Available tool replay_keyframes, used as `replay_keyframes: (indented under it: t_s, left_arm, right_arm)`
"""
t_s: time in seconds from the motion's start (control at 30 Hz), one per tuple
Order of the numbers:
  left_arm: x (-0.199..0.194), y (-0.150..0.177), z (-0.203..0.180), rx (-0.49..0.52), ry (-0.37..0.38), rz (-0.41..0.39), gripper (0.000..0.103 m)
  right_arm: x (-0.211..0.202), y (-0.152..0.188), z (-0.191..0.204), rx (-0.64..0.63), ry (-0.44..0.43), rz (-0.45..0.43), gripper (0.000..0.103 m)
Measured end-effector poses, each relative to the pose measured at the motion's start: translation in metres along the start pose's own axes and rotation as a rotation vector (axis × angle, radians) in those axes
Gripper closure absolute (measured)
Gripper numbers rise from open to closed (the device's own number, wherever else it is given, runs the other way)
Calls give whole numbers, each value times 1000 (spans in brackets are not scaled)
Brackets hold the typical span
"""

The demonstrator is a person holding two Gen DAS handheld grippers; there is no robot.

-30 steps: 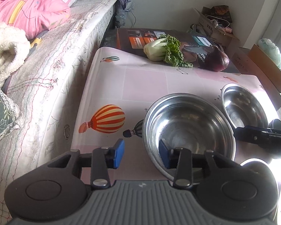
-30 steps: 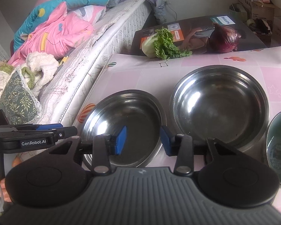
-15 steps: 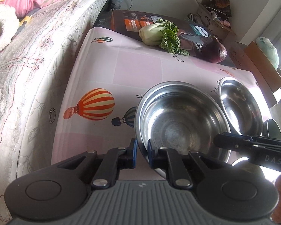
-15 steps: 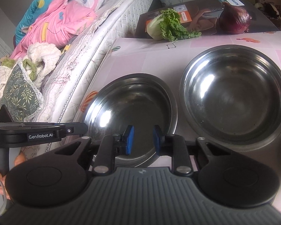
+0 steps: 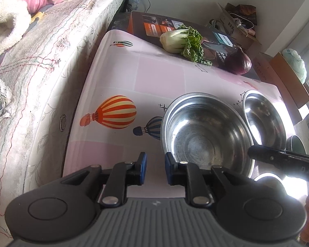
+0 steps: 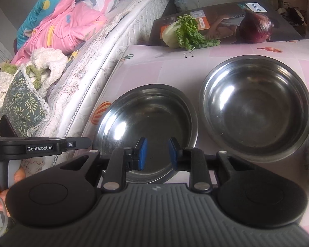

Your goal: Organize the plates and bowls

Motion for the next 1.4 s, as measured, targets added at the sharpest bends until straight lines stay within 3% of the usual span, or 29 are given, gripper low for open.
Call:
replay_keyframes:
  t_s: [0.3,0.4,0.57,1.1,1.4]
  left_arm:
    - [11,-6,-6,2,-9,15,75]
    - [15,-6,-8,7,-17,25,77]
    - [17,-7,-12,6,3,32,90]
    - [4,6,16,-33,-16,32,91]
    - [0,9,26,-39,-34,29,91]
  right_arm:
    - [0,-9,-26,101,10,0,73]
    - [5,-10,-25,105,12,7,73]
    - [16,-10,-24,119,8,35,72]
    - [30,0,0,81,-92,97,71]
    - [33,3,9,18,-84,96,84]
Point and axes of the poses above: each gripper's, at about its wrist camera, not at the fingertips, and x roughly the way its jaws point, z to its left, y to its underside, the point moved 10 cm from there along x, roughly the way its jaws point, and after that the axes turned 11 degrees about z, right-handed, at the moved point
